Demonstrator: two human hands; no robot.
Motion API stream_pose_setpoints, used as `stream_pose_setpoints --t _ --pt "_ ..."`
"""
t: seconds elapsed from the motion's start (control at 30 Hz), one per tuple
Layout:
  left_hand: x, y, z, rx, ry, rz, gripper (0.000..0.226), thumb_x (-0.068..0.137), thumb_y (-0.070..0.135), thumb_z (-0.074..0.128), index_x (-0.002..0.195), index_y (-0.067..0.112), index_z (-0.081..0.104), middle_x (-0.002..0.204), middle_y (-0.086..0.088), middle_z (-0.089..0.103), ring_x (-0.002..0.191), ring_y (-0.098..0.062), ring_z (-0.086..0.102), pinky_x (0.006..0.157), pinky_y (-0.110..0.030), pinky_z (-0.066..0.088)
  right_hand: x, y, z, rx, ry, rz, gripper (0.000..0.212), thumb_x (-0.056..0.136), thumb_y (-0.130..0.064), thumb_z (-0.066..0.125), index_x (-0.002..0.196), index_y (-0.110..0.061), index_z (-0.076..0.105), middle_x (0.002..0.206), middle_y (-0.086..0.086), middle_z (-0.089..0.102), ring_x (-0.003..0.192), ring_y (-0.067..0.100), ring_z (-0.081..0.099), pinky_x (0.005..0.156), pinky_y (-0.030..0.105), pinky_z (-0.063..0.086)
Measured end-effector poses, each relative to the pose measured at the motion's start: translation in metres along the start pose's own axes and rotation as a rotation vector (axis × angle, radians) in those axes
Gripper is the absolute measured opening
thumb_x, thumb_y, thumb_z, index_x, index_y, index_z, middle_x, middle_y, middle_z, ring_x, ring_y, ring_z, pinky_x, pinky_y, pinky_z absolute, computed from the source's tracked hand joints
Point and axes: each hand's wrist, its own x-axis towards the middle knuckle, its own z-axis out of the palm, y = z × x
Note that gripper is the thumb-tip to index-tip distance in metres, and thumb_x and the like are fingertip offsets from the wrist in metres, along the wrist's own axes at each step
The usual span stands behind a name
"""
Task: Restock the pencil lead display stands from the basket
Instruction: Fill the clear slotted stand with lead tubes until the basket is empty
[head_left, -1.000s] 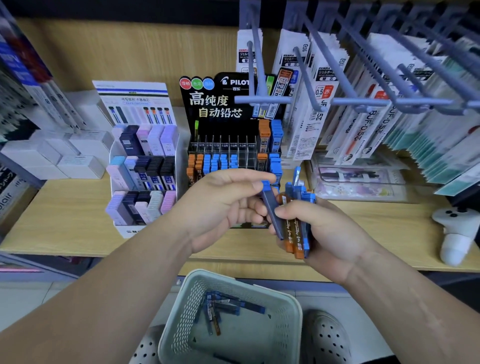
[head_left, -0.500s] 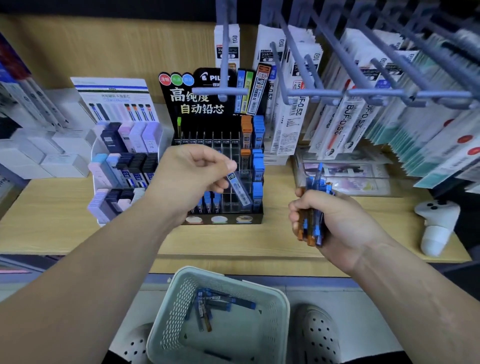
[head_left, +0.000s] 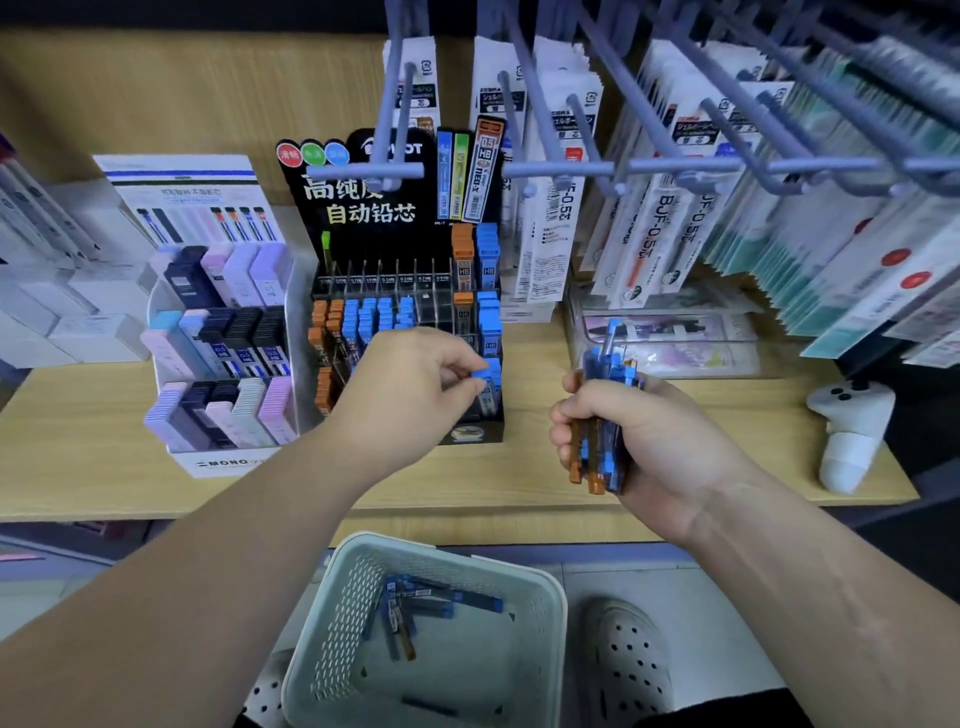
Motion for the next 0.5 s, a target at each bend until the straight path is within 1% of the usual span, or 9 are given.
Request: stream_pose_setpoints --t 0.1,0.13,0.2,0.27,0.4,0.5 --pt "0.003 -0.004 0.009 0.069 -0.022 0.121 0.007 0.081 0.009 0.08 0.087 0.014 0.079 0.08 0.011 0.065 0.068 0.008 0.059 0.068 -0.005 0.046 -0.003 -0.001 0.0 0.046 -0.059 0.016 0.018 0.086 0.007 0.059 0.095 -0.008 0.061 0.071 0.009 0.061 0.061 0.018 0.06 0.056 0.026 0.051" --pt "0.003 -0.005 0.012 0.08 -0.031 0.153 0.006 0.08 0.008 0.081 0.083 0.013 0.079 0.079 0.008 0.066 0.067 0.007 0.057 0.068 -0.01 0.048 -0.003 -0.002 0.0 0.052 -0.071 0.018 0.017 0.086 0.007 0.06 0.095 -0.007 0.062 0.072 0.009 0.062 0.061 0.018 0.061 0.057 0.027 0.052" --pt "0.004 -0.006 0.018 0.113 -0.045 0.196 0.006 0.077 0.008 0.082 0.078 0.013 0.078 0.075 0.007 0.063 0.064 0.001 0.055 0.066 -0.025 0.053 -0.004 -0.001 0.0 0.046 -0.08 0.023 0.016 0.087 0.005 0.061 0.097 -0.006 0.066 0.075 0.01 0.066 0.063 0.019 0.064 0.058 0.027 0.054" --pt "0.005 -0.007 0.022 0.155 -0.045 0.21 0.009 0.076 0.008 0.082 0.075 0.014 0.076 0.073 0.01 0.057 0.065 -0.007 0.054 0.066 -0.032 0.054 -0.004 -0.001 0.0 0.038 -0.076 0.03 0.015 0.088 0.004 0.063 0.099 -0.005 0.069 0.078 0.012 0.07 0.065 0.021 0.068 0.058 0.028 0.057" --pt "0.007 -0.006 0.023 0.216 -0.049 0.214 0.011 0.075 0.008 0.079 0.078 0.016 0.072 0.074 0.01 0.054 0.071 -0.017 0.059 0.066 -0.037 0.054 -0.004 0.0 0.0 -0.002 -0.079 0.035 0.017 0.087 0.0 0.066 0.102 -0.005 0.073 0.084 0.013 0.074 0.069 0.021 0.071 0.06 0.029 0.058" --pt "0.007 -0.005 0.02 0.232 -0.038 0.175 0.014 0.077 0.009 0.078 0.086 0.017 0.07 0.075 0.011 0.052 0.073 -0.016 0.055 0.069 -0.036 0.053 -0.003 0.0 -0.001 -0.012 -0.073 0.046 0.017 0.087 -0.001 0.067 0.103 -0.005 0.073 0.085 0.013 0.074 0.07 0.02 0.071 0.061 0.029 0.058"
